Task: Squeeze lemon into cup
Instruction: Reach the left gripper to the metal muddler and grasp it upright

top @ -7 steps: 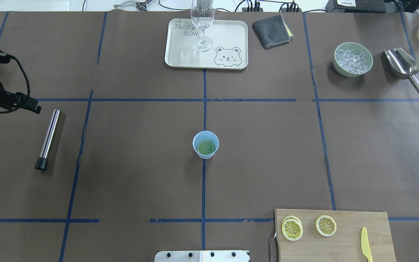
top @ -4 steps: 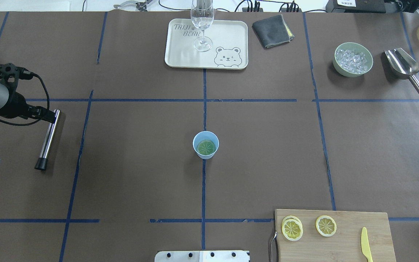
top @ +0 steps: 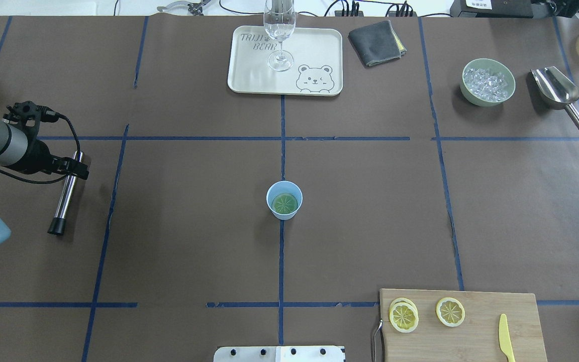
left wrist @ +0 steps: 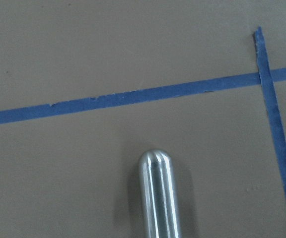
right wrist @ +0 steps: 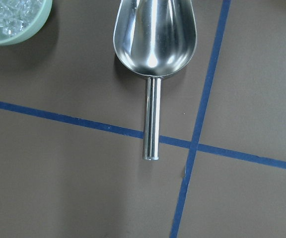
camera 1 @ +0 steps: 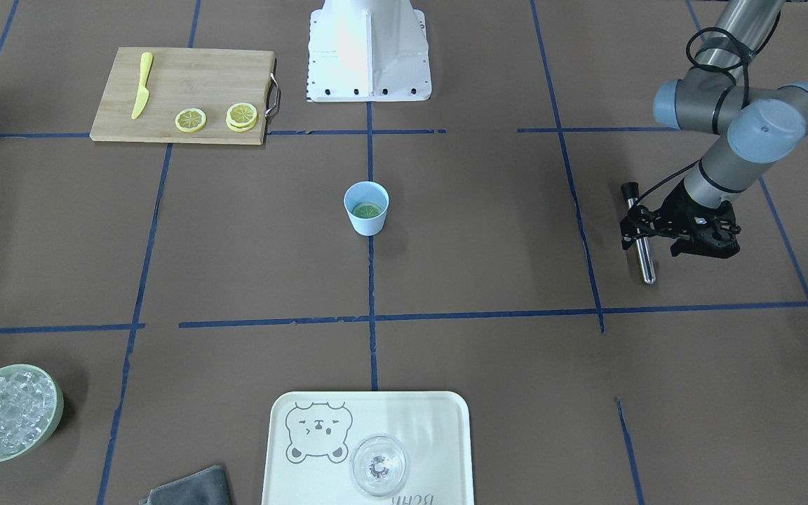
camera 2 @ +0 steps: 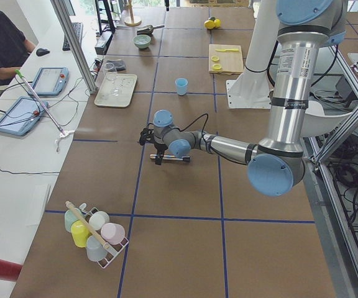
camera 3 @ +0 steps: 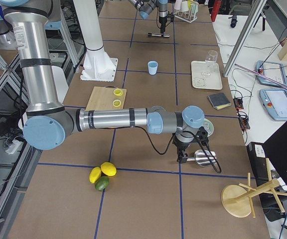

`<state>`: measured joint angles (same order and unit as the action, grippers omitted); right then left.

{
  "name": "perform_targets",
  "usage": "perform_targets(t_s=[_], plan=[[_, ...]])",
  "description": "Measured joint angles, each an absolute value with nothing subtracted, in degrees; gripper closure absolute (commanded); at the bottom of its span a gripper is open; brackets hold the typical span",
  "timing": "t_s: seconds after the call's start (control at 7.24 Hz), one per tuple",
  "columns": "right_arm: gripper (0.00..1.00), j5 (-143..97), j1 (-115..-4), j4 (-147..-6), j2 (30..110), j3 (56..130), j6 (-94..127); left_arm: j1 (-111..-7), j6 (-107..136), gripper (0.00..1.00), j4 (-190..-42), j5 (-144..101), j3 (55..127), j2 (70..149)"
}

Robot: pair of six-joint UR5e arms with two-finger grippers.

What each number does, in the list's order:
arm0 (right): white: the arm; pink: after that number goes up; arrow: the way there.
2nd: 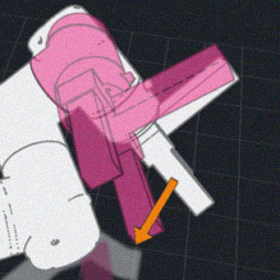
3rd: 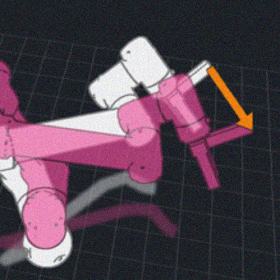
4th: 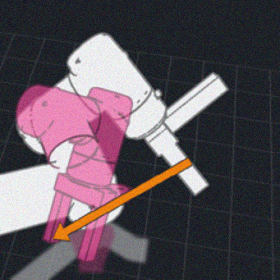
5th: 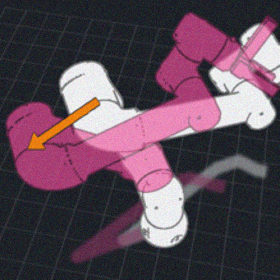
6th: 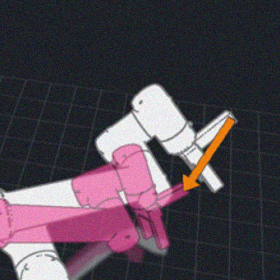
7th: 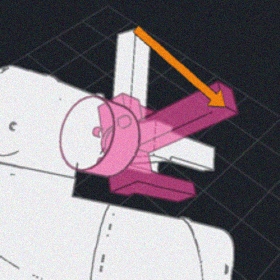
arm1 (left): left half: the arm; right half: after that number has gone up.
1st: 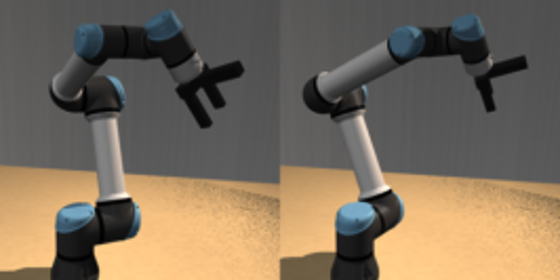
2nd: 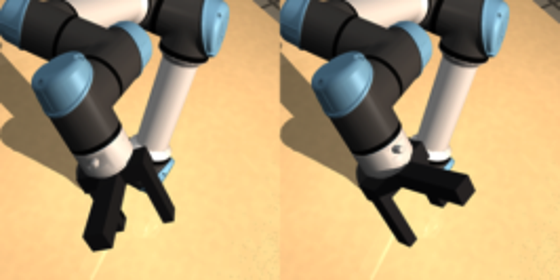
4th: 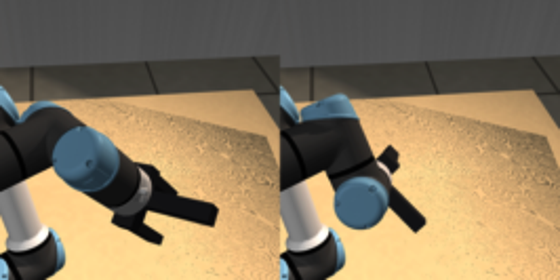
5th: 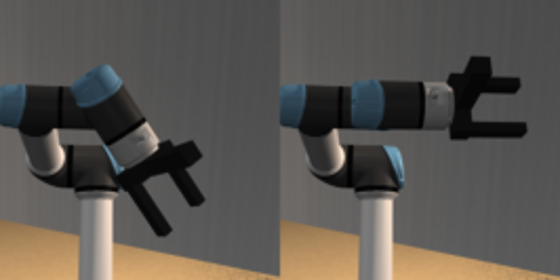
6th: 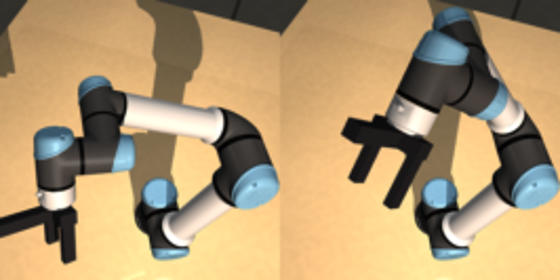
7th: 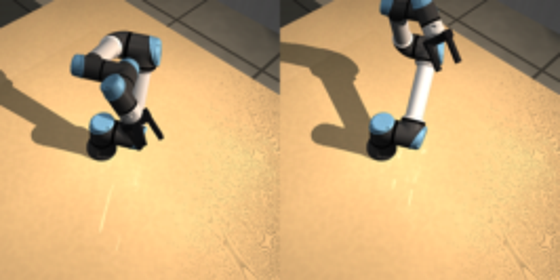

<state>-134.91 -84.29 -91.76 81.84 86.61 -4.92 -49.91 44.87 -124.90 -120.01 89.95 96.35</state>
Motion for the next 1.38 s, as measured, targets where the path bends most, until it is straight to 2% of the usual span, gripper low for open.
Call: perform_targets(t_s=[0.41, 0.55, 0.69, 0.83, 1.1, 1.38], plan=[[0.00, -135.25, -84.29, -91.76, 81.84, 86.82, -4.70, -49.59, 45.03, 0.25, -124.84, -119.94, 89.56, 96.41], [0.00, -135.26, -84.29, -91.76, 81.83, 86.90, -4.67, -49.57, 45.02, 0.32, -124.82, -119.95, 89.28, 96.44], [0.00, -135.26, -84.29, -91.76, 81.80, 86.96, -4.66, -49.57, 45.01, 0.44, -124.81, -119.96, 89.01, 96.45], [0.00, -135.26, -84.29, -91.76, 81.77, 86.99, -4.66, -49.57, 44.98, 0.65, -124.81, -119.97, 88.86, 96.44], [0.00, -135.26, -84.29, -91.76, 81.69, 87.09, -4.66, -49.57, 44.92, 1.00, -124.81, -119.95, 88.81, 96.42], [0.00, -135.26, -84.29, -91.76, 81.60, 87.12, -4.66, -49.57, 44.97, 1.00, -124.78, -119.87, 89.01, 96.39]])
